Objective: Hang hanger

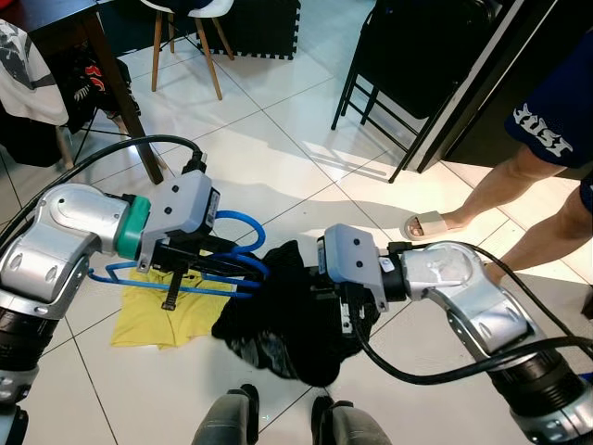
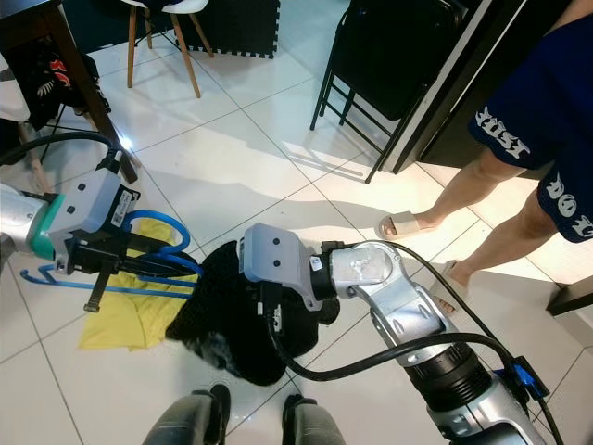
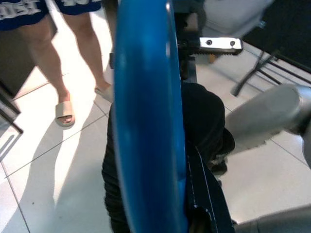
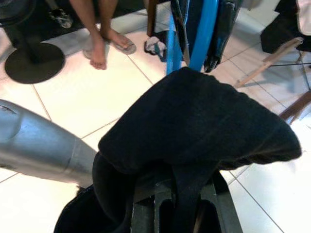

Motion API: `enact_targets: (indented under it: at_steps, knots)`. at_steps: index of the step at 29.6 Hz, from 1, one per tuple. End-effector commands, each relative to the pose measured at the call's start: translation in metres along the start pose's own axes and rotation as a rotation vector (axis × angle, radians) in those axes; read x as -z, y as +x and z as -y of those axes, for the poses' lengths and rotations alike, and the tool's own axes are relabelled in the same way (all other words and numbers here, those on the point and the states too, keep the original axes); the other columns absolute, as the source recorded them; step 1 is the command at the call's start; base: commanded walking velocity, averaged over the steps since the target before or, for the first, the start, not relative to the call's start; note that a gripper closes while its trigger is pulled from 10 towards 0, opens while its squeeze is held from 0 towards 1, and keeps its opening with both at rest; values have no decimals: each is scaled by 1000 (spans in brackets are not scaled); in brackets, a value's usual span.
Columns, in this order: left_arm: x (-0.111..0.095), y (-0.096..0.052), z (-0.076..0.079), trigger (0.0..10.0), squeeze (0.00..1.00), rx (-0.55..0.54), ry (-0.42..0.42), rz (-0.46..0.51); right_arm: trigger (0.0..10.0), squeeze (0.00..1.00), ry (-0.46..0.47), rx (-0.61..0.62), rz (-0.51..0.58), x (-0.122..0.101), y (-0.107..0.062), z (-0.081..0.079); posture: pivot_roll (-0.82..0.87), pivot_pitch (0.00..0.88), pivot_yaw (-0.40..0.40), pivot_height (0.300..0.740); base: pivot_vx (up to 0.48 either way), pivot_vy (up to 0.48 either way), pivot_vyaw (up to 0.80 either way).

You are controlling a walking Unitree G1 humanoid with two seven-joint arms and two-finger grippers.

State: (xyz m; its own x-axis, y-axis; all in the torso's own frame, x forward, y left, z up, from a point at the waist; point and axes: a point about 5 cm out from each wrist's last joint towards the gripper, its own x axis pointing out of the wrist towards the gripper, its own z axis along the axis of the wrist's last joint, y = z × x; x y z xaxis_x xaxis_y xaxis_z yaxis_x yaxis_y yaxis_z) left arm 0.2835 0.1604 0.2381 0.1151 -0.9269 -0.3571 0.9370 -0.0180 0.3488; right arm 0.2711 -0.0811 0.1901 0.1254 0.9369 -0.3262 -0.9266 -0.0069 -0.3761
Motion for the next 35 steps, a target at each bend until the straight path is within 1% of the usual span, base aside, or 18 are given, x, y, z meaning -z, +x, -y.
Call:
enact_targets:
  at_steps: [1, 2, 4, 9, 10, 13, 14, 17, 18, 22, 25, 27, 28, 30, 31, 32, 34, 35]
  knots:
    - [-8, 11, 2, 0, 0, -39, 48, 75, 10000, 0, -75, -22, 72, -15, 12, -3, 67, 152, 35, 740, 0, 0, 0]
    - [-8, 11, 2, 0, 0, -39, 48, 75, 10000, 0, -75, -22, 72, -15, 12, -3, 67, 152, 35, 740, 0, 0, 0]
    - [-6, 16, 1, 0, 0, -115, 78, 94, 10000, 0, -75, 61, 90, -16, 9, 7, 66, 152, 35, 740, 0, 0, 0]
    - [-4, 21, 3, 0, 0, -147, 82, 113, 10000, 0, -74, 120, 95, -17, 1, 18, 65, 155, 31, 740, 0, 0, 0]
    - [-3, 22, 3, 0, 0, -156, 88, 113, 10000, 1000, -68, 118, 91, -17, -2, 20, 61, 155, 30, 740, 0, 0, 0]
    - [-2, 23, 2, 0, 0, -174, 96, 112, 10000, 1000, -68, 101, 83, -17, -7, 22, 60, 154, 27, 740, 0, 0, 0]
    - [-2, 23, 0, 0, 0, -190, 107, 114, 10000, 1000, -94, 100, 76, -18, -8, 22, 59, 153, 26, 740, 0, 0, 0]
    - [-3, 23, 0, 0, 0, -195, 110, 115, 10000, 1000, -101, 101, 75, -19, -8, 23, 59, 153, 26, 740, 0, 0, 0]
    - [-3, 23, -1, 0, 0, -199, 113, 116, 10000, 0, -100, 92, 78, -19, -9, 22, 59, 153, 26, 740, 0, 0, 0]
    - [-2, 24, -2, 0, 0, -210, 125, 119, 10000, 0, -98, 76, 86, -20, -10, 21, 55, 147, 24, 740, 0, 0, 0]
    - [-3, 26, -6, 0, 0, -246, 154, 129, 10000, 0, -112, 58, 78, -23, -14, 21, 44, 138, 20, 740, 0, 0, 0]
    - [-6, 30, -11, 0, 0, -302, 201, 148, 10000, 0, -160, 98, 43, -26, -25, 30, 32, 134, 16, 740, 0, 0, 0]
    - [-6, 30, -11, 0, 0, -302, 201, 148, 10000, 0, -160, 98, 43, -26, -25, 30, 32, 134, 16, 740, 0, 0, 0]
    - [-8, 36, -13, 0, 0, -340, 237, 170, 10000, 0, -226, 203, 0, -29, -39, 47, 30, 134, 16, 740, 0, 0, 0]
    - [-8, 36, -13, 0, 0, -340, 237, 170, 10000, 0, -226, 203, 0, -29, -39, 47, 30, 134, 16, 740, 0, 0, 0]
    - [-10, 38, -14, 0, 0, -356, 252, 182, 10000, 0, -264, 267, -22, -30, -46, 55, 29, 134, 18, 740, 0, 0, 0]
    - [-10, 38, -14, 0, 0, -356, 252, 182, 10000, 0, -264, 267, -22, -30, -46, 55, 29, 134, 18, 740, 0, 0, 0]
    - [-12, 40, -14, 0, 0, -373, 264, 196, 10000, 0, -286, 319, -33, -31, -51, 62, 29, 134, 18, 740, 0, 0, 0]
